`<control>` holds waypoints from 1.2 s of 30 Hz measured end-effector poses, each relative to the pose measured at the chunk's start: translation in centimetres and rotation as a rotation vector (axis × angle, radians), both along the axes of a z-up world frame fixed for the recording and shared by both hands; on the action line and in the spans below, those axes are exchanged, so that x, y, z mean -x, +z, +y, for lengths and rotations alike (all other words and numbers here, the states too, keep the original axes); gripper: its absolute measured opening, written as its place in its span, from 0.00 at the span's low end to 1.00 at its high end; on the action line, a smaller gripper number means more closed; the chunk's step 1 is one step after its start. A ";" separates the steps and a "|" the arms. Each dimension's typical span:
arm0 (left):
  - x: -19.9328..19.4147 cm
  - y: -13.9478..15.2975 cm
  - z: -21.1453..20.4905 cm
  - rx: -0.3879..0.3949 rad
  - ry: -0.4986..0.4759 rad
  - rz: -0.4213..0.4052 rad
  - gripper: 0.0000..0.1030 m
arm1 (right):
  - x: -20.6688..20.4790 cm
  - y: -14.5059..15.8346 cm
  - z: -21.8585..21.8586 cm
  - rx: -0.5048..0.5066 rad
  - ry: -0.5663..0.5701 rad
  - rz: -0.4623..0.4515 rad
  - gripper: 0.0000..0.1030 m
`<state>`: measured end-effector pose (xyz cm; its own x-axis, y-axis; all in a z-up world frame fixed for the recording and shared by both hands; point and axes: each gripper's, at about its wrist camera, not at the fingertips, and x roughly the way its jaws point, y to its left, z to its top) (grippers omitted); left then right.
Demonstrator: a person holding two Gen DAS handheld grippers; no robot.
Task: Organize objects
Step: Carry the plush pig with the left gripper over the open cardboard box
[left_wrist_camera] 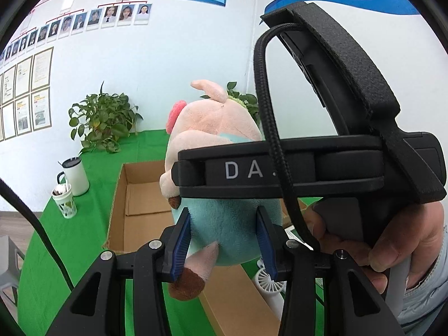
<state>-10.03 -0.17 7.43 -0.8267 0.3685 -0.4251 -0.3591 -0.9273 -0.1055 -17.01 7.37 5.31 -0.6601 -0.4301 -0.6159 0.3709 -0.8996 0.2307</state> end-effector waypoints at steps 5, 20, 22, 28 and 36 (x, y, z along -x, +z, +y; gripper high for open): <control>-0.4 1.3 -0.8 -0.005 -0.002 0.022 0.40 | 0.5 0.1 0.2 -0.005 0.002 0.024 0.82; 5.3 1.4 -3.1 -0.036 -0.008 -0.014 0.40 | 5.1 -0.4 -0.8 -0.031 0.012 -0.001 0.82; 6.4 1.0 -3.7 -0.045 -0.005 -0.032 0.40 | 5.8 -0.6 -1.1 -0.032 0.022 -0.011 0.82; 9.7 -1.6 -6.1 -0.051 0.017 -0.096 0.40 | 8.4 -2.6 -2.5 -0.026 0.069 -0.077 0.82; 14.8 -7.0 -9.7 -0.079 0.076 -0.247 0.39 | 12.3 -7.3 -5.0 -0.022 0.121 -0.208 0.82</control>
<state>-24.84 -9.89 0.42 -0.7282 0.3497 -0.5894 -0.2432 -0.9359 -0.2547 -29.29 2.42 -1.99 -0.4620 -0.4836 -0.7434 0.4230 -0.8569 0.2946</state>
